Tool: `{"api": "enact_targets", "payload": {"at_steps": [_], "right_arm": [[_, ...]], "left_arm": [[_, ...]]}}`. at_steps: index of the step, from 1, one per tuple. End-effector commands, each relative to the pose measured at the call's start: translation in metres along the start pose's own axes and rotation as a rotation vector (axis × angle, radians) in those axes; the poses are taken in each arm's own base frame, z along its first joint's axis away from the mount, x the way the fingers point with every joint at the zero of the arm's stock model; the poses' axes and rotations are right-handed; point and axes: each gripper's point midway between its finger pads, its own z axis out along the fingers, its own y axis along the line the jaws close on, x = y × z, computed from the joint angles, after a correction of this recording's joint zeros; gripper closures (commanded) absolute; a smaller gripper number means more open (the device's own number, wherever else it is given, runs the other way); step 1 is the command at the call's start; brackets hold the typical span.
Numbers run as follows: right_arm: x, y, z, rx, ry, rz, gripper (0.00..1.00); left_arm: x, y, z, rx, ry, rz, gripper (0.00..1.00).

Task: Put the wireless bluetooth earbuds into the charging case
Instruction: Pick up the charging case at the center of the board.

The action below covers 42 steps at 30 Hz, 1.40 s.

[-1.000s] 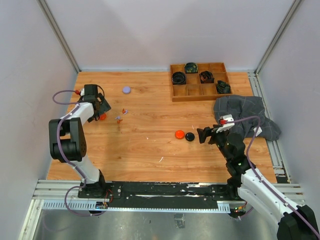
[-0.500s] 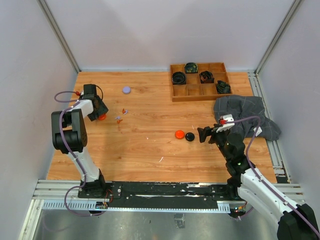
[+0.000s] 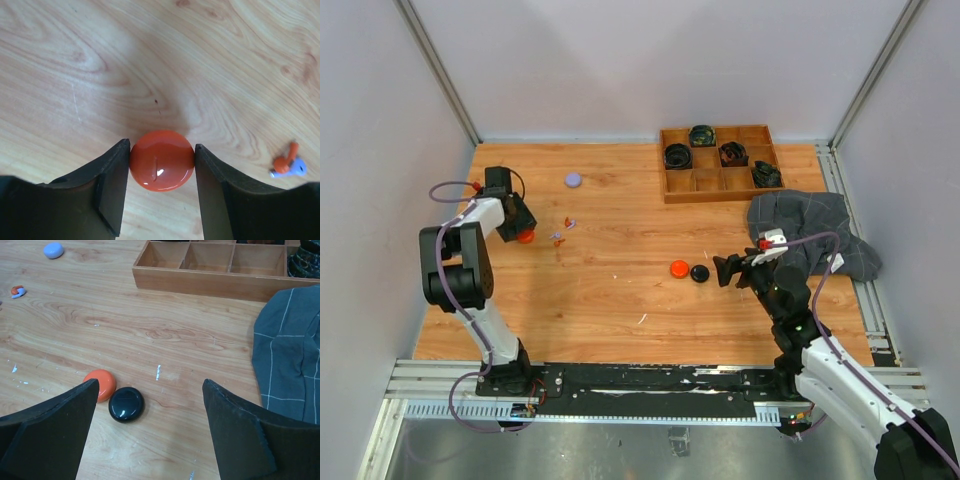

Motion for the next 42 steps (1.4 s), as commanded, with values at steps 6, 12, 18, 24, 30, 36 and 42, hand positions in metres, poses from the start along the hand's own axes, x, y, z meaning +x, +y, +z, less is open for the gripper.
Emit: {"api": "enact_targets", "payload": {"at_steps": [6,12,18,24,30,36,42], "right_arm": [[-0.016,0.025,0.000,-0.129,-0.022,-0.023,0.16],[-0.017,0.040,0.002,-0.205,0.008,-0.016,0.17],[-0.017,0.053,0.006,-0.274,0.059,-0.003,0.17],[-0.018,0.071,0.010,-0.365,0.104,0.014,0.17],[-0.025,0.092,0.015,-0.479,0.149,0.038,0.19],[-0.049,0.110,0.018,-0.564,0.134,0.053,0.20],[-0.061,0.118,0.020,-0.606,0.129,0.065,0.23]], "left_arm": [[0.007,-0.033,-0.072,0.186,-0.039,0.105,0.65],[0.041,-0.062,-0.102,0.268,-0.062,0.222,0.64],[0.083,-0.111,-0.140,0.435,-0.141,0.355,0.63],[0.114,-0.153,-0.180,0.609,-0.255,0.521,0.63],[0.148,-0.187,-0.210,0.731,-0.407,0.777,0.62],[0.181,-0.208,-0.232,0.830,-0.531,0.994,0.62],[0.201,-0.220,-0.256,0.952,-0.647,1.152,0.59]]}}
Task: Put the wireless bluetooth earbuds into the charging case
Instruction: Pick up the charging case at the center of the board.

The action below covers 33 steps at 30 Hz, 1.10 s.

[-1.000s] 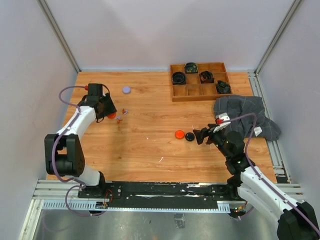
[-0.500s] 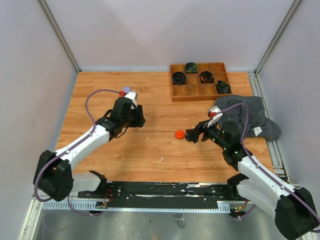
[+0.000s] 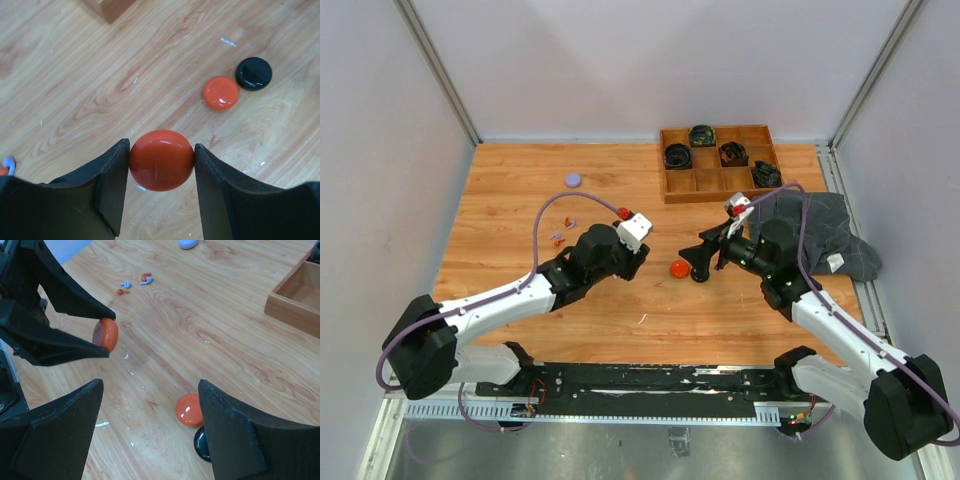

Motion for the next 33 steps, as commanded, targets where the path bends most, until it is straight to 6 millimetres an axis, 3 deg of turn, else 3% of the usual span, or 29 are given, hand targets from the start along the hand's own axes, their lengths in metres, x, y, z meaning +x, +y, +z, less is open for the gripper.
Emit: {"api": "enact_targets", "payload": {"at_steps": [1,13,19,33], "right_arm": [[-0.018,0.019,0.004,-0.088,-0.016,0.013,0.23],[-0.028,0.069,0.023,-0.285,0.031,0.080,0.29],[-0.023,0.075,0.031,-0.302,0.064,0.110,0.35],[0.002,0.089,0.037,-0.372,0.198,0.120,0.54]], "left_arm": [[-0.034,-0.016,-0.006,0.063,-0.167,0.177,0.59],[-0.051,-0.051,-0.021,0.184,-0.319,0.443,0.56],[-0.066,-0.057,-0.033,0.194,-0.397,0.500,0.57],[-0.075,-0.062,-0.038,0.208,-0.425,0.532,0.56]]}}
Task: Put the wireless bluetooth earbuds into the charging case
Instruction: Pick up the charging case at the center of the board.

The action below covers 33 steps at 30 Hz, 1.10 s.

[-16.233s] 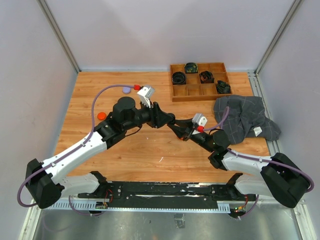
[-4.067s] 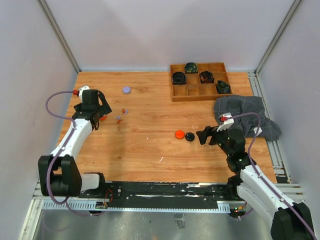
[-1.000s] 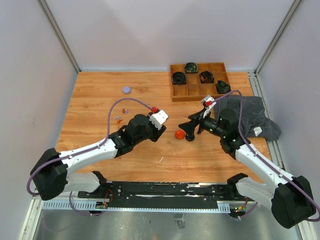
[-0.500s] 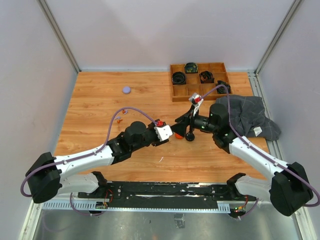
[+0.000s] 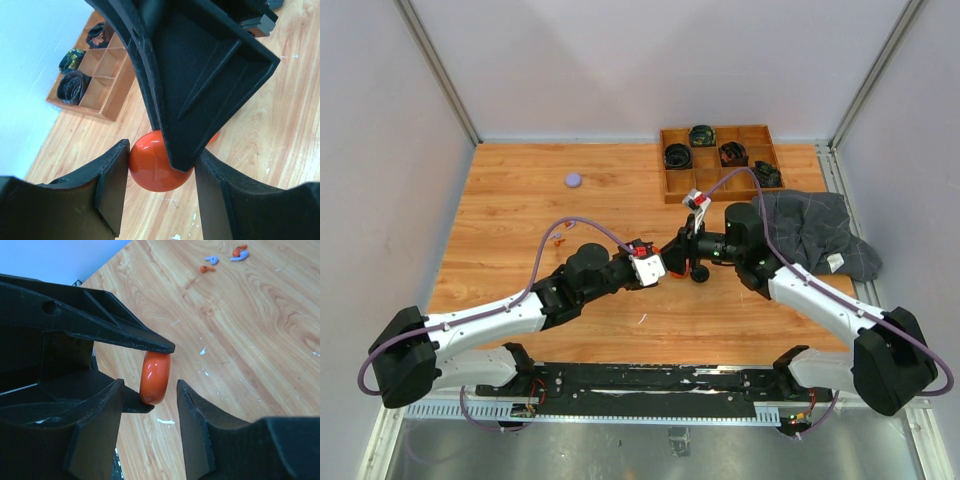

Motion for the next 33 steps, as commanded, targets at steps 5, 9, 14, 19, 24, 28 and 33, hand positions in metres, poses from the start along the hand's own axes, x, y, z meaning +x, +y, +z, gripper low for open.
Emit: {"api": "enact_targets", "payload": {"at_steps": [5,9,14,19,24,28,33], "right_arm": [[0.003,0.010,0.007,-0.054,0.062,-0.018,0.58],[0.006,0.012,0.008,-0.071,0.078,-0.022,0.66],[0.007,0.013,0.005,-0.074,0.092,-0.052,0.83],[-0.002,0.015,-0.001,-0.072,0.066,-0.102,0.97],[-0.011,0.012,-0.008,-0.054,0.022,-0.140,0.99],[-0.016,0.007,-0.013,-0.045,-0.028,-0.169,0.99],[-0.025,0.003,-0.018,-0.054,-0.098,-0.187,0.99]], "left_arm": [[-0.031,0.004,-0.004,0.004,-0.103,0.031,0.55],[-0.030,0.002,-0.005,0.009,-0.105,0.037,0.54],[-0.033,0.002,-0.007,0.015,-0.115,0.031,0.42],[-0.035,0.002,-0.010,0.023,-0.099,-0.004,0.27],[-0.045,0.006,-0.014,0.016,-0.092,-0.106,0.16],[-0.054,0.013,-0.022,-0.024,-0.118,-0.217,0.10],[-0.065,0.025,-0.035,-0.045,-0.172,-0.342,0.09]]}}
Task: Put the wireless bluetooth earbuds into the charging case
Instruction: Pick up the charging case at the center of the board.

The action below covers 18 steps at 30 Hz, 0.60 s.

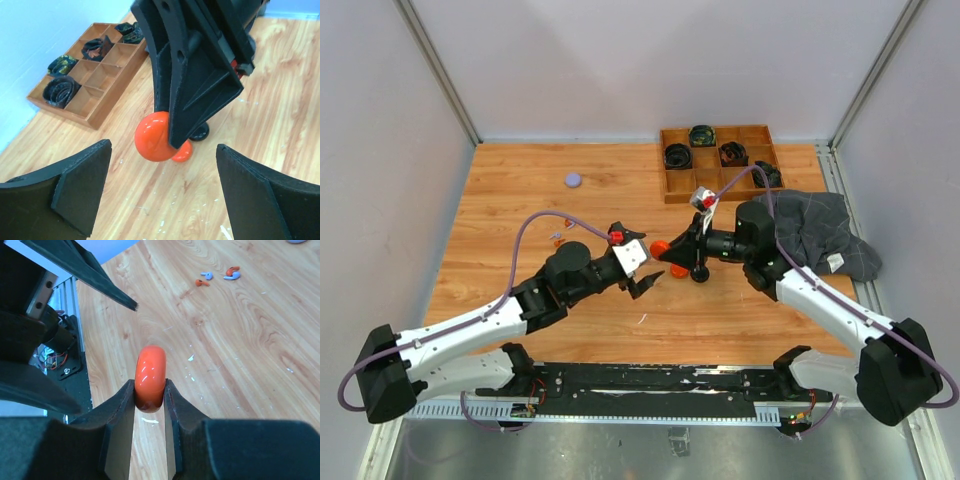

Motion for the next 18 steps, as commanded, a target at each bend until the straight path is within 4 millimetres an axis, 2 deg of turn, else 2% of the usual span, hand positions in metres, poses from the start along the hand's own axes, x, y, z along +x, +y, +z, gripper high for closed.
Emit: {"api": "enact_targets", "payload": {"at_steps": [1,6,10,13,18], "right_arm": [[-0.017,0.001,-0.005,-0.026,-0.099,-0.070,0.99],[-0.023,0.005,-0.006,-0.051,-0.156,-0.103,0.99],[-0.028,0.011,-0.005,-0.090,-0.192,-0.119,0.99],[-0.029,0.015,-0.005,-0.113,-0.214,-0.141,0.99],[-0.030,0.021,-0.007,-0.147,-0.241,-0.184,0.99]], "left_arm": [[-0.033,0.013,-0.011,-0.018,-0.106,-0.167,0.10],[-0.035,0.028,-0.015,0.008,-0.138,-0.341,0.11],[-0.028,0.038,-0.014,0.019,-0.133,-0.450,0.12],[-0.028,0.038,-0.015,0.076,-0.160,-0.527,0.13],[-0.040,0.030,-0.019,0.196,-0.229,-0.609,0.16]]}}
